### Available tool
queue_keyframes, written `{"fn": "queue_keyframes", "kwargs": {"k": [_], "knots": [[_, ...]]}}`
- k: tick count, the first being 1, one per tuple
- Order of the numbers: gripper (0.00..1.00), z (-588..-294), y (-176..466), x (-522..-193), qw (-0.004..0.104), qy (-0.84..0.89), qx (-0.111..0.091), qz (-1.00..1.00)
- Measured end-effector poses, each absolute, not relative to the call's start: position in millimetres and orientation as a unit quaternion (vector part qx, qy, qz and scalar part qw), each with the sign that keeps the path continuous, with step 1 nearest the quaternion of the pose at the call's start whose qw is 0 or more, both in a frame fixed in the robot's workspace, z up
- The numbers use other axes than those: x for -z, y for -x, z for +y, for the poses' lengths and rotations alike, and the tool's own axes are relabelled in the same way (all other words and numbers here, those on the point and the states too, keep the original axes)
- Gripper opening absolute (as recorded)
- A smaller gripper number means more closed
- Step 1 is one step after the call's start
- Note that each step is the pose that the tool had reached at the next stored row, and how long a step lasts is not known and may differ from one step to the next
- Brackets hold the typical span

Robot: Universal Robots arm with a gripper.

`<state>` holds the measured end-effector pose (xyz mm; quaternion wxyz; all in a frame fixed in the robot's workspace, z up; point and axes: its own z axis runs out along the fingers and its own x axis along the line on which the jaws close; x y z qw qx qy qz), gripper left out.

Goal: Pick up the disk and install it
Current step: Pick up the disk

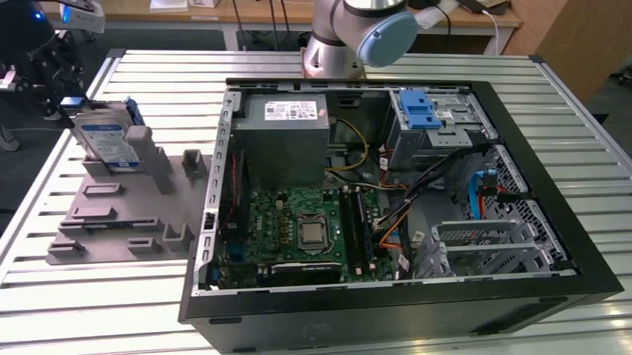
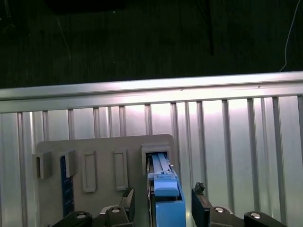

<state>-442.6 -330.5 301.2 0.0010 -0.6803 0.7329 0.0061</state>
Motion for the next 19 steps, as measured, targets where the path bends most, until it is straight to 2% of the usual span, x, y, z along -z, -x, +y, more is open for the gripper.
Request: {"fn": "queue_keyframes", "kwargs": {"k": [13, 15, 16, 19], "knots": [[0.59, -328.0, 442.6, -297.1, 0.001, 0.683, -0.006, 0.730], [0.58, -328.0, 442.6, -297.0, 0.001, 0.683, -0.006, 0.730], [0.51, -328.0, 442.5, -297.0, 0.001, 0.683, -0.006, 0.730], [0.51, -328.0, 442.6, -297.0, 0.001, 0.683, -0.006, 0.730]]}}
